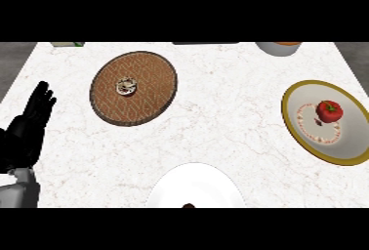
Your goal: Pick the bell pepper from the plate and place it in the bowl
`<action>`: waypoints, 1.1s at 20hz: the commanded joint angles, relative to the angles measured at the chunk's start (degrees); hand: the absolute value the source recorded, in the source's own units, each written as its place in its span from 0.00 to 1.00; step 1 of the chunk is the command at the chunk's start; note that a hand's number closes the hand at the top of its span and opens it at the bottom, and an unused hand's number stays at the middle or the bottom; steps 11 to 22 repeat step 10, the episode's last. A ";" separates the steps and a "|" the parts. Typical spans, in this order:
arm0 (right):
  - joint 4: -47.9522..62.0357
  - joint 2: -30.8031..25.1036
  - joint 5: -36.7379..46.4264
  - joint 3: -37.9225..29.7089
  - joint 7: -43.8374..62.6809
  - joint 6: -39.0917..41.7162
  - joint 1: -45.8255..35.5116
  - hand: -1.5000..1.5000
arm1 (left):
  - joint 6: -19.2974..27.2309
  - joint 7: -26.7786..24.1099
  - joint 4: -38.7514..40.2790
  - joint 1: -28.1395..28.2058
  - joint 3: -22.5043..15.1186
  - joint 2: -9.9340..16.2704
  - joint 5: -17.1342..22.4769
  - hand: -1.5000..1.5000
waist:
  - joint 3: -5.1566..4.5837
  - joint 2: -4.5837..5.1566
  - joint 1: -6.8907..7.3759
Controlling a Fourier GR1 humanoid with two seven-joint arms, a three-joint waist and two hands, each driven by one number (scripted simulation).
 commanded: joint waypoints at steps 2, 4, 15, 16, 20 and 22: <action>-7.40 3.31 -11.96 -5.96 -2.02 9.27 10.95 0.00 | 0.59 -0.60 0.17 -0.06 -0.71 -1.38 -0.46 0.50 | 0.01 0.15 0.48; -9.40 4.92 -16.60 -7.11 -2.64 13.93 14.08 0.00 | -0.43 1.47 1.32 -2.72 1.13 0.69 0.90 0.50 | 0.01 0.17 0.41; -10.35 4.04 -22.84 -9.56 -5.62 18.52 18.19 0.00 | -0.20 1.67 -0.30 -1.92 -1.85 -1.55 -0.95 0.50 | 0.03 0.32 1.28; -10.35 4.04 -22.84 -9.56 -5.62 18.52 18.19 0.00 | -0.20 1.67 -0.30 -1.92 -1.85 -1.55 -0.95 0.50 | 0.03 0.32 1.28; -10.35 4.04 -22.84 -9.56 -5.62 18.52 18.19 0.00 | -0.20 1.67 -0.30 -1.92 -1.85 -1.55 -0.95 0.50 | 0.03 0.32 1.28; -10.35 4.04 -22.84 -9.56 -5.62 18.52 18.19 0.00 | -0.20 1.67 -0.30 -1.92 -1.85 -1.55 -0.95 0.50 | 0.03 0.32 1.28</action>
